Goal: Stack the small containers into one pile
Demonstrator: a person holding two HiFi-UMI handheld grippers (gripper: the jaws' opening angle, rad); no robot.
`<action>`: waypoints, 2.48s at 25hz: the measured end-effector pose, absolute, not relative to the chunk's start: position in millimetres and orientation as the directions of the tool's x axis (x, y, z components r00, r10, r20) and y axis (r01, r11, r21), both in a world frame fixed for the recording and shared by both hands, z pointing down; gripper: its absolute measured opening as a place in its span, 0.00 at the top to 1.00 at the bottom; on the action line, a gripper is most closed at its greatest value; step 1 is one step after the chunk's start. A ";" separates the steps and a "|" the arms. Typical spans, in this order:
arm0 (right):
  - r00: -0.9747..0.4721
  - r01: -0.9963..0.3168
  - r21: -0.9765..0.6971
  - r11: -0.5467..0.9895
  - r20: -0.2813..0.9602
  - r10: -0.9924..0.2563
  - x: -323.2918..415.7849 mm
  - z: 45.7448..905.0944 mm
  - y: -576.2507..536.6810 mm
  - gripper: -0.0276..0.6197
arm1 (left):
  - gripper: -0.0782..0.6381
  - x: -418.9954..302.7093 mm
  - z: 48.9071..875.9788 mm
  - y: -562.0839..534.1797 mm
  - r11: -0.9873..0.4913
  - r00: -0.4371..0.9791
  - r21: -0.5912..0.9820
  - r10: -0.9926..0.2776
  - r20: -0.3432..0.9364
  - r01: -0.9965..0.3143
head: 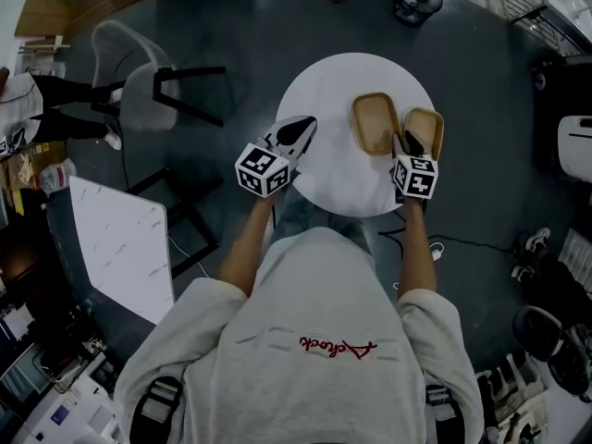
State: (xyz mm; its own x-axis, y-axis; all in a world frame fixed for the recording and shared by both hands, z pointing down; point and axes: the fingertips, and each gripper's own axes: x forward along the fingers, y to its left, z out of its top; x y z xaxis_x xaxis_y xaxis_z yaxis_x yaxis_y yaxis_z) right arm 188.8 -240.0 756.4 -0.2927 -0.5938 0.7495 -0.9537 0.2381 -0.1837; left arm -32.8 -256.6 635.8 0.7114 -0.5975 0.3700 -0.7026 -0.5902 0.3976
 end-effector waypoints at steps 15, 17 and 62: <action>-0.231 -0.972 -0.139 0.189 0.704 -0.672 210.9 726.3 -226.5 0.92 | 0.87 -10.9 620.3 -247.9 -0.642 0.748 0.385 -0.571 0.337 -0.663; -0.215 -0.976 -0.132 0.172 0.704 -0.677 220.1 724.0 -222.4 0.92 | 0.87 -1.8 619.2 -247.4 -0.655 0.761 0.386 -0.557 0.333 -0.649; -0.072 -0.979 -0.179 -0.100 0.757 -0.649 328.5 781.1 -182.3 0.90 | 0.87 105.1 662.7 -244.6 -0.729 0.834 0.427 -0.379 0.401 -0.535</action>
State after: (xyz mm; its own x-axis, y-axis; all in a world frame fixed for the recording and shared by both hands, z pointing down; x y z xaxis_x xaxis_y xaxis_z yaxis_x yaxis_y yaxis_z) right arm 328.5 -182.3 781.1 -0.0724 -0.6490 0.7573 -0.9787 -0.1000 -0.1793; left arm 105.1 -244.6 662.7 0.8345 -0.3785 0.4005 -0.5354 -0.7288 0.4267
